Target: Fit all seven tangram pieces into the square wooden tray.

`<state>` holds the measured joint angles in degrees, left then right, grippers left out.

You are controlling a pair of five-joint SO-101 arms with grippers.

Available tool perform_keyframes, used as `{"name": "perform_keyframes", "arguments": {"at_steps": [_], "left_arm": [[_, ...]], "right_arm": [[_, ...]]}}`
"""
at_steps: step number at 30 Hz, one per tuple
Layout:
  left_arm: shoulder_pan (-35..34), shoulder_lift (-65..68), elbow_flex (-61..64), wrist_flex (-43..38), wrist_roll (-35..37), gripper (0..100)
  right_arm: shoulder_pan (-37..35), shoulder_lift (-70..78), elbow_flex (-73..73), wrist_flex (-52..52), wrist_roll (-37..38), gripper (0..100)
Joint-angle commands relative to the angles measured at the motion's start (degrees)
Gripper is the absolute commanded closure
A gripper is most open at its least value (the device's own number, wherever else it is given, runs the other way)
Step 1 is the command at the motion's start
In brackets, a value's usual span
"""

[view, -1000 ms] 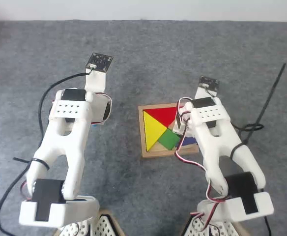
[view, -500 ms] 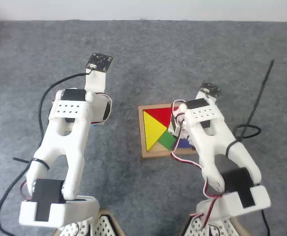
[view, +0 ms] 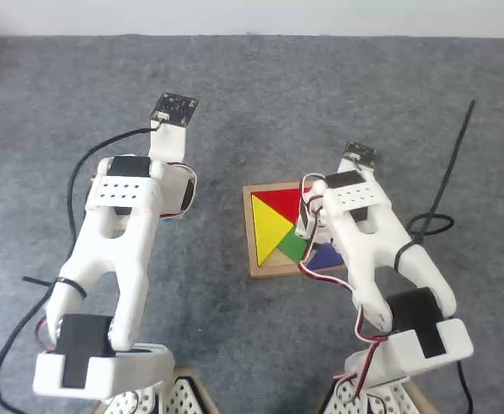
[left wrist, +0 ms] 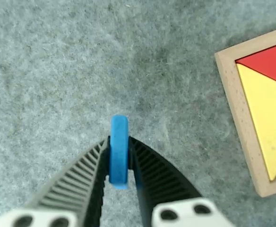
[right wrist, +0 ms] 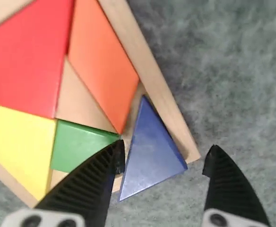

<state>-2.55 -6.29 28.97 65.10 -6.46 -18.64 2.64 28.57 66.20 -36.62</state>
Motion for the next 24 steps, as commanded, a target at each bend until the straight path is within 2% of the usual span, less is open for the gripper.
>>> {"name": "perform_keyframes", "arguments": {"at_steps": [1, 8, 13, 19, 24], "left_arm": [[-0.3, -3.3, -0.3, -0.5, -0.4, 99], [-0.3, -3.3, -0.3, -0.5, -0.4, 99], [-0.3, -3.2, -0.3, -0.6, -0.4, 99], [-0.3, -3.2, -0.3, -0.7, -0.4, 99], [-0.2, -3.2, -0.2, -0.7, -0.4, 99]], "right_arm": [[0.2, -0.2, -3.8, 1.1, 1.1, 72.8], [1.5, -0.7, -3.5, 1.2, 1.2, 72.7], [2.9, -8.7, 0.2, 1.6, 1.5, 72.7], [1.9, -20.9, 10.8, -3.1, 6.6, 72.8], [1.0, -19.0, 12.2, -3.2, 10.6, 72.9]]}}
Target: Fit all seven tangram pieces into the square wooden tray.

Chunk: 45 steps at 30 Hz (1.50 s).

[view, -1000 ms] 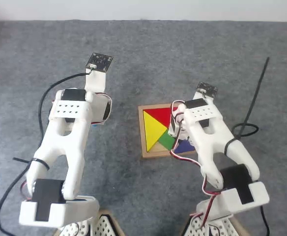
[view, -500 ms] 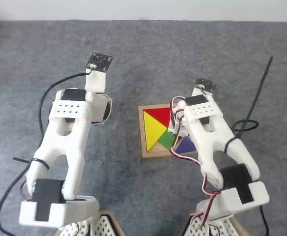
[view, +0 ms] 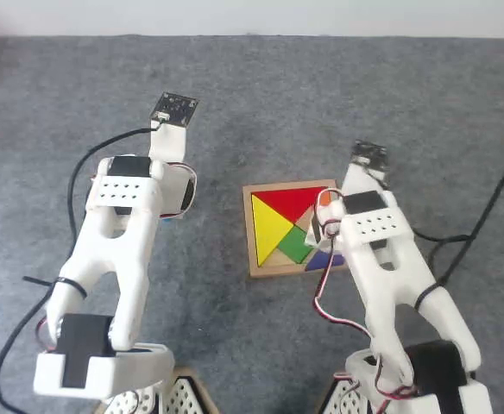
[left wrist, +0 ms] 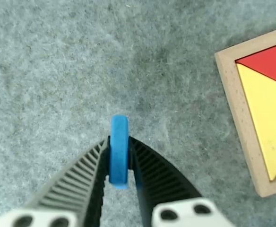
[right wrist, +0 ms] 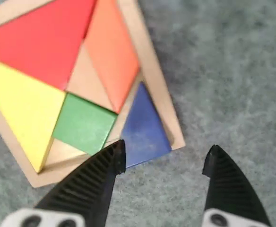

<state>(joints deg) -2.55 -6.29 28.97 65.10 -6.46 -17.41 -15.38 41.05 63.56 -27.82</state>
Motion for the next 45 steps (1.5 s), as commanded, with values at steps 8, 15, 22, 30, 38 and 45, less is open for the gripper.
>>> {"name": "perform_keyframes", "arguments": {"at_steps": [8, 15, 22, 30, 38, 45], "left_arm": [[0.1, -3.2, 0.2, -0.9, -0.4, 99], [0.1, -3.2, 0.2, -0.7, -0.4, 99], [0.3, -3.2, 0.2, -0.5, -0.4, 99], [6.2, -3.6, 0.0, 2.0, -0.4, 99], [13.1, -3.7, -0.2, 3.6, -0.4, 99], [22.8, -3.3, -3.0, 9.1, -3.8, 99]], "right_arm": [[-0.5, 5.4, -0.4, -0.8, 2.0, 72.9], [0.0, 6.2, -1.8, -4.1, 4.6, 72.9], [1.1, 6.2, -3.2, -6.0, 5.7, 72.9], [12.2, 5.6, -9.8, -0.3, 5.8, 72.9], [23.3, 5.6, -12.4, 10.2, 20.6, 72.9], [32.7, 5.6, -4.7, 1.4, 24.0, 80.1]]}}
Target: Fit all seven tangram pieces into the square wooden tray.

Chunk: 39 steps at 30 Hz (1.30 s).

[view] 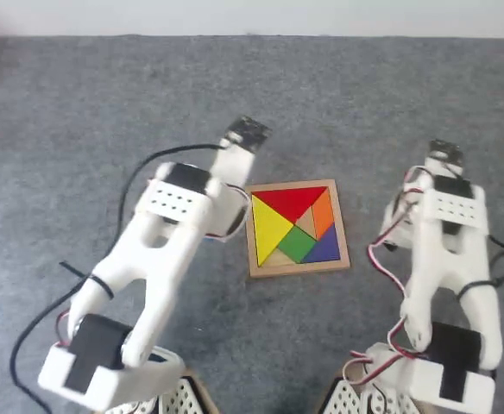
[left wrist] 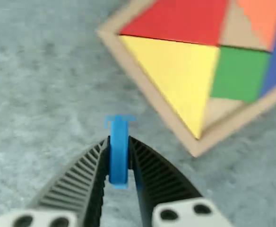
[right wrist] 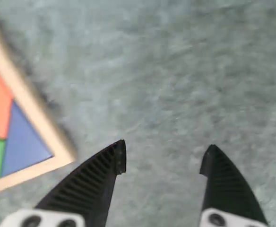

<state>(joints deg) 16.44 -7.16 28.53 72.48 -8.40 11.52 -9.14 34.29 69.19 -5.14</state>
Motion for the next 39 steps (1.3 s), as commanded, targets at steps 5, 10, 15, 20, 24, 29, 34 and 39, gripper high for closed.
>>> {"name": "perform_keyframes", "arguments": {"at_steps": [5, 10, 15, 20, 24, 29, 34, 39], "left_arm": [[11.4, -2.3, -2.5, 2.2, -4.1, 99], [15.7, -0.9, -1.9, 1.8, -6.6, 99], [17.8, 6.2, -2.0, -1.1, -11.2, 99], [21.6, 10.0, -2.1, -3.1, -16.5, 99], [22.3, 9.7, -2.2, -3.4, -18.6, 99], [22.2, 10.5, -3.1, -3.4, -21.1, 99], [22.2, 12.8, -3.9, -4.7, -22.5, 99], [22.2, 15.7, -5.8, -4.3, -22.8, 99]], "right_arm": [[6.9, -0.7, 8.0, -10.9, 4.6, 80.6], [9.6, 0.0, 8.4, -12.0, 4.2, 80.6], [9.6, -0.4, 10.5, -15.8, 4.2, 80.6], [9.7, 0.0, 10.5, -16.4, 4.2, 80.6], [9.9, 0.0, 10.5, -16.7, 4.2, 80.6], [9.7, 0.0, 10.5, -16.7, 4.2, 80.6], [9.8, 0.0, 10.5, -16.7, 4.2, 80.6], [9.8, 0.0, 10.5, -16.7, 4.2, 80.6]]}}
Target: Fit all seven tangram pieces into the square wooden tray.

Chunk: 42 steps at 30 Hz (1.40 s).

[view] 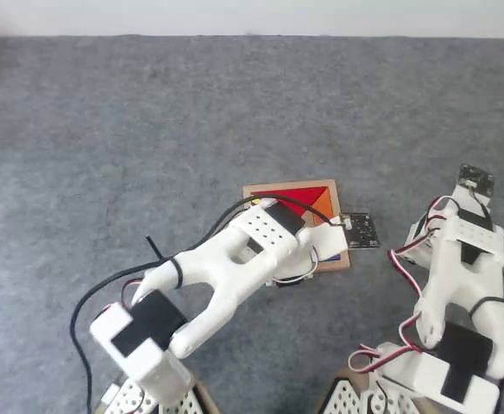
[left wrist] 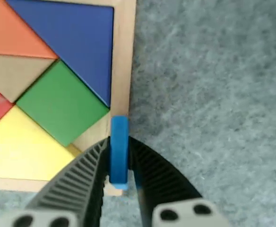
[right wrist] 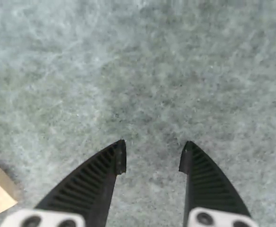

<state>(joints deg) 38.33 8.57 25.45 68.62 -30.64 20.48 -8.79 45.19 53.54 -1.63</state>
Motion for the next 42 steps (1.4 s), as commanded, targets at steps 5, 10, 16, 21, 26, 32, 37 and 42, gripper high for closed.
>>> {"name": "perform_keyframes", "arguments": {"at_steps": [5, 10, 16, 21, 26, 32, 37, 42], "left_arm": [[-0.4, 0.8, -3.1, -0.7, -0.5, 99], [-3.2, 0.4, -3.3, -0.4, -2.4, 99], [-3.3, 0.5, -3.2, -0.3, -3.0, 96], [-3.2, 0.4, -3.2, -0.3, -3.0, 93], [-3.2, 0.4, -3.6, -0.3, -3.0, 93], [-3.2, 0.9, -5.8, 1.8, -3.1, 85], [-3.4, 0.4, -6.6, 1.8, -3.1, 85], [-4.6, 0.9, -7.1, 1.8, -3.2, 85]], "right_arm": [[0.7, -0.4, -0.4, -1.0, 0.7, 80.6], [0.7, -0.4, -0.4, -0.9, 0.7, 80.6], [0.7, -0.4, -0.3, -0.9, 0.7, 80.6], [0.7, -0.4, 0.2, -1.0, 0.8, 80.6], [0.7, -0.4, 0.2, -1.0, 0.8, 80.6], [0.7, -0.4, 0.2, -1.0, 0.8, 80.6], [0.7, -0.4, 0.2, -1.0, 0.9, 80.6], [0.7, -0.4, 0.3, -1.0, 0.9, 80.6]]}}
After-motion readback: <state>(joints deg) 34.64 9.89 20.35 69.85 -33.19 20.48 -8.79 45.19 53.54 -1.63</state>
